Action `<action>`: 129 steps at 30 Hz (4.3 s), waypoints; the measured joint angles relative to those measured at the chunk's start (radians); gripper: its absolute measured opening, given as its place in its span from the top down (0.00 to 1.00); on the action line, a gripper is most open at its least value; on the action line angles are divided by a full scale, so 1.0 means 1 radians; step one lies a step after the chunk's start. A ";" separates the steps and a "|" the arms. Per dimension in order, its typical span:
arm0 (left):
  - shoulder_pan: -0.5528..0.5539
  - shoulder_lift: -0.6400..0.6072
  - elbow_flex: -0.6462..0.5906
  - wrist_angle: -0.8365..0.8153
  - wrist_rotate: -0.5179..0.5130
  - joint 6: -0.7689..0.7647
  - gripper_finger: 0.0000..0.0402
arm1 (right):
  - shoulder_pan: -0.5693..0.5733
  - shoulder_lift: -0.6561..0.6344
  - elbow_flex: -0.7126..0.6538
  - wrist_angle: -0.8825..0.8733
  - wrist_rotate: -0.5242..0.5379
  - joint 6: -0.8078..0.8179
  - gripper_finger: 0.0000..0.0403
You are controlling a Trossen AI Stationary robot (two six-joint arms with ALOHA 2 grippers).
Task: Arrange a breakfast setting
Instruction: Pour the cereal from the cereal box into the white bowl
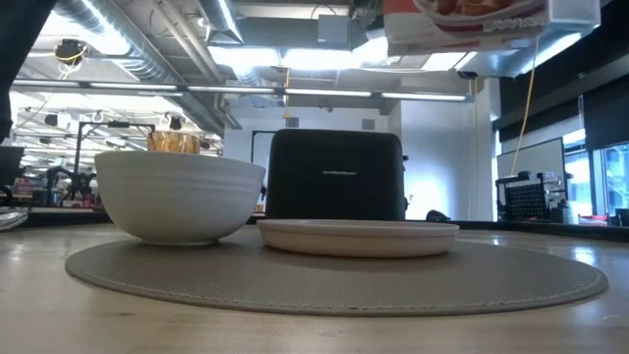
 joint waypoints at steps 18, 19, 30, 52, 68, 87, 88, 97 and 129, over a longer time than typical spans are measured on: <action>-0.032 -0.050 0.000 -0.108 -0.057 -0.024 0.62 | 0.001 0.026 0.001 0.113 -0.029 0.001 0.94; -0.032 -0.068 0.000 -0.154 -0.075 -0.016 0.62 | 0.001 0.026 0.001 0.117 -0.026 0.000 0.91; -0.060 -0.335 -0.001 -0.938 -0.331 0.024 0.61 | 0.001 -0.076 0.013 0.106 0.422 -0.038 0.50; -0.321 -0.473 -0.033 -1.260 -0.402 -0.069 0.61 | 0.000 -0.027 0.010 -0.043 0.466 0.008 0.48; -0.310 -0.394 -0.102 -1.235 -0.654 0.436 0.60 | 0.000 0.020 0.009 -0.150 0.449 0.141 0.48; -0.057 -0.394 -0.102 -1.145 -0.446 0.978 0.60 | 0.009 0.177 0.008 -0.231 0.389 0.363 0.48; -0.043 -0.394 -0.102 -1.144 -0.420 0.991 0.60 | 0.024 0.198 0.008 -0.233 0.387 0.374 0.48; 0.030 -0.438 -0.101 -1.164 -0.395 1.054 0.60 | 0.216 0.350 0.008 -0.170 0.570 0.368 0.48; 0.152 -0.408 -0.127 -1.159 -0.433 1.264 0.60 | 0.307 0.798 0.008 0.140 0.357 0.210 0.48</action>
